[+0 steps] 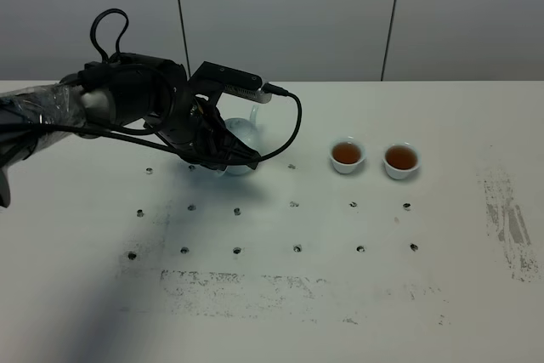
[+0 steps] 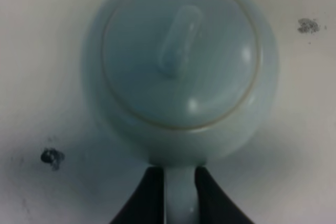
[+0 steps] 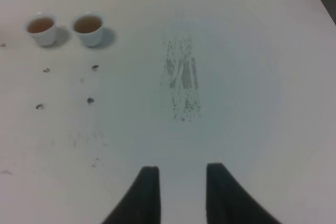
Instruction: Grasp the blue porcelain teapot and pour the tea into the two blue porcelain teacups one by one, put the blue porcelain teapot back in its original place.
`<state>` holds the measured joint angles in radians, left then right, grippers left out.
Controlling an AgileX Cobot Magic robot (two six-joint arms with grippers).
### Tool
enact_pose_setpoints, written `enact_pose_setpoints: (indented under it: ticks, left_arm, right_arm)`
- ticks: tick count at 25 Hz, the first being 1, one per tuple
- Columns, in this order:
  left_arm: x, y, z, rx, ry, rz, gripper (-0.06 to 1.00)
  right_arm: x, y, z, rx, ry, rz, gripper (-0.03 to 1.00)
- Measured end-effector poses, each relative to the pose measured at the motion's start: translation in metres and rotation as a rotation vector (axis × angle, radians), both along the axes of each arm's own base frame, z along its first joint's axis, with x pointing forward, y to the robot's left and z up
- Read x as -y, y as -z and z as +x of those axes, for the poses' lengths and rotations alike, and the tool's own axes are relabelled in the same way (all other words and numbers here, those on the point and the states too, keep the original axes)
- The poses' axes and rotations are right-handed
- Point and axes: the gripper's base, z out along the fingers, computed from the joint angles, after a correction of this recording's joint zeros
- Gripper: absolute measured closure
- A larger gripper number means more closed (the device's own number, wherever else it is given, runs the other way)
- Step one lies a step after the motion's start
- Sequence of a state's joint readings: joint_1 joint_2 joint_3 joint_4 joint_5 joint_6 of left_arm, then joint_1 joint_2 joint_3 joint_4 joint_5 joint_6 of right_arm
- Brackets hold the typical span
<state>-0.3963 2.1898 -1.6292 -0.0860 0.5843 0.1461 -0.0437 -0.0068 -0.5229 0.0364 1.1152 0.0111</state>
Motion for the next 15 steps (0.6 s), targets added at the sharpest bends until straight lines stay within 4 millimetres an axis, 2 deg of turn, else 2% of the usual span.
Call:
enact_pose_setpoints:
  ticks: [6,11,15]
  left_arm:
    - [0.000,0.001,-0.001,-0.015,0.001,0.004,0.56]
    - [-0.001,-0.004,-0.004,-0.028,0.004,0.009,0.54]
    - [-0.003,-0.029,-0.009,-0.004,0.007,-0.002,0.54]
  right_arm:
    - [0.000,0.000,0.000,0.000,0.000,0.000,0.73]
    - [0.000,0.000,0.000,0.000,0.000,0.000,0.73]
    - [0.000,0.000,0.000,0.000,0.000,0.000,0.73]
